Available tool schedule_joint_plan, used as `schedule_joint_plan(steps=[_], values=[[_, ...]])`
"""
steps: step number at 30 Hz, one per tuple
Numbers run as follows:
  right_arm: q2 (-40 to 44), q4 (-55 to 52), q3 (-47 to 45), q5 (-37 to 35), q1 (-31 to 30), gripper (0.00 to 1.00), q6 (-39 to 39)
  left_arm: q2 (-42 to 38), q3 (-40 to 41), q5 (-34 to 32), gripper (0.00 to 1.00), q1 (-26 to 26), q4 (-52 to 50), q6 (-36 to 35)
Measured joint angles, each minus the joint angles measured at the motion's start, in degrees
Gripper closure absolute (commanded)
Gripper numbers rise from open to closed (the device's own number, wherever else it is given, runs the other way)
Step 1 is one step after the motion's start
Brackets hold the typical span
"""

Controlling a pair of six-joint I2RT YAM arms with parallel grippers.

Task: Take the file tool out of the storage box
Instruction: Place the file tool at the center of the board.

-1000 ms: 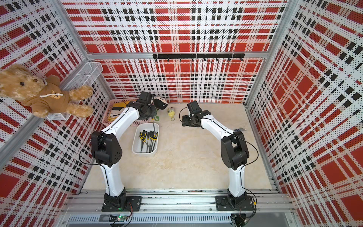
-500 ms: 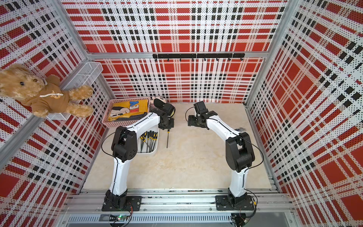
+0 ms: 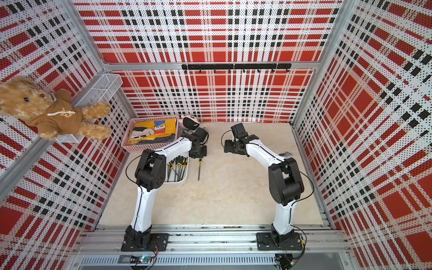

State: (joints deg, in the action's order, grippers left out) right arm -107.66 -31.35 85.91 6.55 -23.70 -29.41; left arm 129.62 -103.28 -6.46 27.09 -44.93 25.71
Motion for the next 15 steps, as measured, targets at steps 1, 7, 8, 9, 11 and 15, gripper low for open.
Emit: schedule_joint_plan(steps=[1,7,8,9,11,15], values=[[0.00,0.02,0.00,0.04,0.00,0.29,-0.02,0.09,0.50,0.02,1.00,0.00,0.37,0.07],[0.07,0.61,-0.57,0.22,0.00,0.29,-0.20,-0.31,2.16,-0.04,0.91,-0.07,2.47,0.90],[0.09,0.70,-0.76,0.28,0.00,0.29,-0.24,-0.35,2.25,-0.04,0.88,-0.07,2.54,0.98],[0.09,0.79,-0.92,0.31,0.00,0.29,-0.26,-0.37,2.34,-0.04,0.85,-0.13,2.64,1.05],[0.09,0.83,-1.03,0.33,0.00,0.28,-0.28,-0.44,2.38,-0.04,0.81,-0.17,2.69,1.03],[0.09,0.92,-1.01,0.35,0.00,0.27,-0.28,-0.44,2.43,-0.09,0.77,-0.26,3.06,1.09]])
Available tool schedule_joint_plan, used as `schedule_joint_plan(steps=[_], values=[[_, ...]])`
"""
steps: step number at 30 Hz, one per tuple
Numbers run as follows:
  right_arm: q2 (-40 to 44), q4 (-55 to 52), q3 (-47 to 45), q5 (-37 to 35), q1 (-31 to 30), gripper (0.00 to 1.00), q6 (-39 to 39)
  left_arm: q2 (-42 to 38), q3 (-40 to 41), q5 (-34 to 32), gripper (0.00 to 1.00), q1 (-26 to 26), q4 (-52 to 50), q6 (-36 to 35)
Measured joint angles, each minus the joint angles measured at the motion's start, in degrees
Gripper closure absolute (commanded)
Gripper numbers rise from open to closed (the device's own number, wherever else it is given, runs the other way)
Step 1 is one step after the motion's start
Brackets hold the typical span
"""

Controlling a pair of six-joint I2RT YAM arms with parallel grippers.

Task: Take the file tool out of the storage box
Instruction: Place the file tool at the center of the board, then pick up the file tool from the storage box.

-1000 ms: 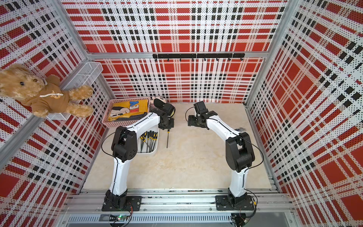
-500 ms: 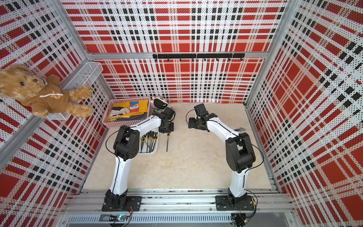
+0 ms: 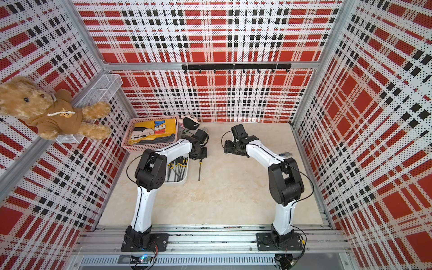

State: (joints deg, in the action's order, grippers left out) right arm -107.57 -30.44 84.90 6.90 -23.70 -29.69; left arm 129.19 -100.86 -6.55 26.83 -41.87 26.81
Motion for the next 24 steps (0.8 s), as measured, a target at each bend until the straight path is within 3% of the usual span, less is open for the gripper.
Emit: schedule_joint_plan(steps=[15,24], values=[[-0.02,0.33,0.13,1.55,0.00,0.27,0.07,-1.95,-3.54,0.07,0.65,-0.52,0.11,0.83],[-0.15,0.35,0.59,2.16,0.00,0.26,0.24,-11.61,-1.84,-3.17,0.64,-3.67,-3.02,0.79]])
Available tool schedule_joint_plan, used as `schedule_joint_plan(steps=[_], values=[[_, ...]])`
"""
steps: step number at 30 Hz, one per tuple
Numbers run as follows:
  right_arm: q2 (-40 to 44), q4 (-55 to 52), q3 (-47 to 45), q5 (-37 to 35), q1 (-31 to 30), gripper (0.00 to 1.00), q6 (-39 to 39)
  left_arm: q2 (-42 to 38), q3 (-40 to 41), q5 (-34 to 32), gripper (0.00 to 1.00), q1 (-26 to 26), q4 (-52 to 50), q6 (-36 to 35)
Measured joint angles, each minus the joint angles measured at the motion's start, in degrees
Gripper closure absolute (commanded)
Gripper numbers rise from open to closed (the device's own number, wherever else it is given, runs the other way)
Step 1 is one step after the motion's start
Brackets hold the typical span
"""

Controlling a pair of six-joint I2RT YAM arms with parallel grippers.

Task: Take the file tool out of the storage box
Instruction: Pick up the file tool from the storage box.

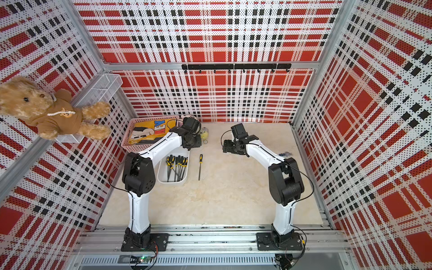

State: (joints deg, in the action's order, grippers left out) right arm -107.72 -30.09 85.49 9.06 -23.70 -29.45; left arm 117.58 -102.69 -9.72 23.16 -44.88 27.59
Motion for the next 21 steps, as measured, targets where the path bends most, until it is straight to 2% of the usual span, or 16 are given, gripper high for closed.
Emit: schedule_joint_plan(steps=[8,15,21], values=[[-2.01,-0.15,2.23,1.16,0.00,0.26,0.44,-11.91,16.81,-2.67,0.64,-6.91,-0.42,2.89],[-2.75,-0.44,4.44,1.49,0.00,0.25,1.53,-12.83,24.74,-2.32,0.64,-11.96,0.63,6.69],[-3.21,-0.57,4.46,1.66,0.00,0.25,1.79,-12.83,28.89,-2.10,0.64,-12.79,3.48,8.44]])
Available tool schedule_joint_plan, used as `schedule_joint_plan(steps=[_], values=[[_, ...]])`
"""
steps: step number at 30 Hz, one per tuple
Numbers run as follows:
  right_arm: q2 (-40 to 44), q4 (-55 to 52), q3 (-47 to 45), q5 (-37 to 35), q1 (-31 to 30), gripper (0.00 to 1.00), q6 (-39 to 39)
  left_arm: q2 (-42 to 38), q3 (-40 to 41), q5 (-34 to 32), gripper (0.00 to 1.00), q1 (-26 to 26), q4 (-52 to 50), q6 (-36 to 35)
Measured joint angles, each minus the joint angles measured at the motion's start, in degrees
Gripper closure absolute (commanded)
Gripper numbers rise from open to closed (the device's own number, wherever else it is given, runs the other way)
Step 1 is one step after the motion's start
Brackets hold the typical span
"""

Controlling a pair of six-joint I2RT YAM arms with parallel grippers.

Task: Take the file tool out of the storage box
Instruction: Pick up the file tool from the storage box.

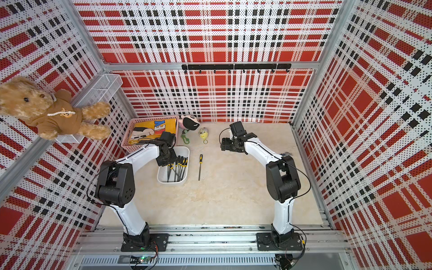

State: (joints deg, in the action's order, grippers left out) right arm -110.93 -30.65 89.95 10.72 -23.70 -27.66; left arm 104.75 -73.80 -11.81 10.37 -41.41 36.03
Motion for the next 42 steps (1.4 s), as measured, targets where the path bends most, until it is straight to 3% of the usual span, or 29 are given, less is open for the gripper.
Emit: schedule_joint_plan(steps=[8,21,25,31,38,42], values=[[-0.11,-0.81,0.00,0.00,0.00,0.25,0.61,0.00,5.09,2.19,0.64,-2.32,4.17,1.05],[-0.74,-1.18,0.00,-0.02,0.00,0.25,0.68,1.31,4.20,2.84,0.65,-3.28,7.21,0.76],[-0.74,-1.18,0.00,0.00,0.00,0.25,0.68,1.60,4.20,2.93,0.72,-3.30,7.39,0.66],[-0.83,-1.18,0.00,0.00,0.00,0.25,0.66,1.62,4.20,3.10,0.95,-3.32,7.69,0.02],[-1.05,-1.16,0.00,0.00,0.00,0.25,0.61,1.62,2.60,3.65,1.00,-3.21,6.84,-0.37],[-1.05,-1.14,0.00,0.00,0.00,0.25,0.42,1.92,-3.58,3.65,1.00,-2.10,4.66,-1.16]])
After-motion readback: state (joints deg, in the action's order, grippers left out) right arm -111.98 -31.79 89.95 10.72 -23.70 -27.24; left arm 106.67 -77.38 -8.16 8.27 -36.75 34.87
